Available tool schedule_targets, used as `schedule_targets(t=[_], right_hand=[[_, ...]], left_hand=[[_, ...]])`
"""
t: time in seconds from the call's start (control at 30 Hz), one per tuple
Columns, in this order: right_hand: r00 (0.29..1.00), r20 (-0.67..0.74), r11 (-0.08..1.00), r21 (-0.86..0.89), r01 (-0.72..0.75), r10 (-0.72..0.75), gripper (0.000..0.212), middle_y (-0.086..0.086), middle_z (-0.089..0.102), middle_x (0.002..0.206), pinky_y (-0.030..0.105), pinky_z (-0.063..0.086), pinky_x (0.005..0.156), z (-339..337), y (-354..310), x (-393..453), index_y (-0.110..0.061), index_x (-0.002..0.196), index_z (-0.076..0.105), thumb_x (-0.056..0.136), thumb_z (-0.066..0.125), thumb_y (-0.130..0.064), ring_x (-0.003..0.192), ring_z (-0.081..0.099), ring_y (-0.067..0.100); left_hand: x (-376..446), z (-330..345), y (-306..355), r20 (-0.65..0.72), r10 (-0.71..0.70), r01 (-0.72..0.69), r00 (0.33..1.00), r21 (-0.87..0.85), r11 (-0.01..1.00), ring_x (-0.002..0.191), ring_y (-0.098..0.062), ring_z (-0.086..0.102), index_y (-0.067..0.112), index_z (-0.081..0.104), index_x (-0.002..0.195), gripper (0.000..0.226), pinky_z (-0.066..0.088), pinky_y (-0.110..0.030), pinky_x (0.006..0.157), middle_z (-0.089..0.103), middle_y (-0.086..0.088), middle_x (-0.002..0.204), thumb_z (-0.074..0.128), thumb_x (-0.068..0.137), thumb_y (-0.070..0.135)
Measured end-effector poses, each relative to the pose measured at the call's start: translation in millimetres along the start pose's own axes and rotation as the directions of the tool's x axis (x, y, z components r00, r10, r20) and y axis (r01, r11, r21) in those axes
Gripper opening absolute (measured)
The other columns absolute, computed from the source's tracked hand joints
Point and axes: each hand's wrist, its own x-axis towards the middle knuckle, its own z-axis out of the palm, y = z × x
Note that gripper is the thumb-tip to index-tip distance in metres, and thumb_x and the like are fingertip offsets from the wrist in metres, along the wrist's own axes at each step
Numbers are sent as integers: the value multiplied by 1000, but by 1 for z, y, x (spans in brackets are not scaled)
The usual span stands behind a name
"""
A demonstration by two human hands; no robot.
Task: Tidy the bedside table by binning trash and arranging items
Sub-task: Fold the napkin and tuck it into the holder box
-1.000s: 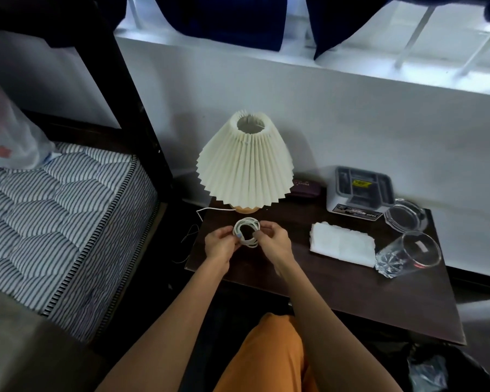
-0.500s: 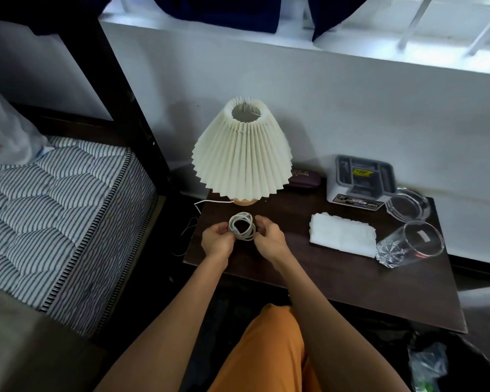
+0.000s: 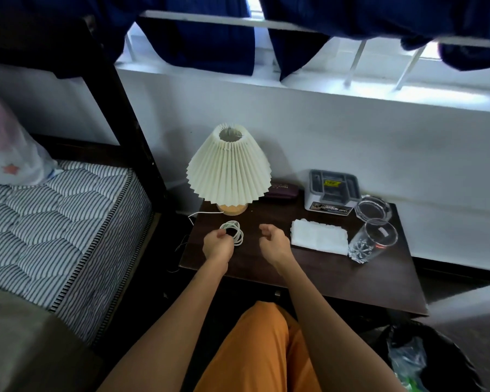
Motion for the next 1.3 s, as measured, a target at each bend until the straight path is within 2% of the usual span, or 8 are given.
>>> schedule_targets(t=[0.1, 0.23, 0.37, 0.5, 0.7, 0.93, 1.0, 1.3], right_hand=[[997, -72, 1000, 9, 15, -14, 46, 13, 52, 137, 30, 42, 103, -18, -4, -18, -8, 135, 47, 90, 41, 0, 126, 49, 23], [985, -169, 999, 17, 44, -41, 45, 14, 53, 135, 30, 44, 99, -41, -3, -43, -8, 133, 49, 89, 42, 0, 122, 52, 25], [966, -256, 999, 8, 46, -42, 41, 14, 55, 133, 36, 41, 105, -63, 2, -65, -8, 130, 50, 90, 44, -4, 123, 51, 26], [942, -335, 997, 71, 37, -11, 39, 11, 54, 134, 29, 41, 93, -77, 15, -81, -10, 128, 52, 90, 47, -8, 120, 52, 25], [913, -407, 996, 89, 7, 30, 38, 11, 56, 133, 32, 38, 99, -90, 35, -94, -10, 127, 53, 89, 49, -11, 123, 51, 25], [918, -371, 988, 117, -104, 141, 43, 15, 58, 129, 29, 39, 97, -96, 61, -83, -12, 129, 53, 86, 50, -12, 120, 53, 28], [922, -344, 981, 135, -137, 176, 45, 15, 56, 132, 29, 39, 99, -96, 68, -78, -13, 131, 52, 86, 50, -12, 122, 52, 28], [976, -177, 983, -107, -150, 130, 57, 14, 44, 145, 31, 34, 108, -93, 95, -42, -7, 143, 35, 88, 46, -5, 133, 43, 29]], left_hand=[[-25, 4, 6, 51, 37, -36, 998, -12, 999, 106, -32, 62, 9, 62, 118, 36, 52, -42, 95, 64, -16, 119, 55, 83, 4], [-57, 12, 12, 120, 105, -105, 987, -5, 994, 106, -34, 63, 8, 61, 118, 36, 53, -42, 92, 63, -20, 119, 52, 84, 6], [-90, 19, 17, 209, 176, -184, 962, 20, 983, 83, -25, 59, 7, 50, 128, 43, 50, -38, 78, 63, -23, 118, 52, 85, 10], [-113, 25, 17, 259, 221, -254, 940, 101, 962, 109, -29, 60, 7, 42, 135, 50, 47, -38, 97, 63, -14, 121, 53, 87, 18], [-133, 36, 7, 302, 236, -313, 924, 237, 920, 121, -25, 51, 10, 41, 136, 50, 38, -27, 88, 52, -9, 134, 53, 90, 25], [-130, 48, -15, 363, 163, -285, 918, 314, 905, 114, -27, 55, 12, 48, 131, 45, 44, -28, 80, 55, -11, 131, 52, 90, 28], [-127, 52, -21, 370, 146, -277, 918, 330, 902, 110, -28, 58, 12, 50, 128, 42, 49, -31, 85, 58, -12, 126, 53, 89, 29], [-101, 85, -36, 333, 44, -185, 942, 407, 895, 111, -28, 58, 11, 51, 126, 44, 49, -32, 91, 59, -13, 125, 57, 87, 30]])
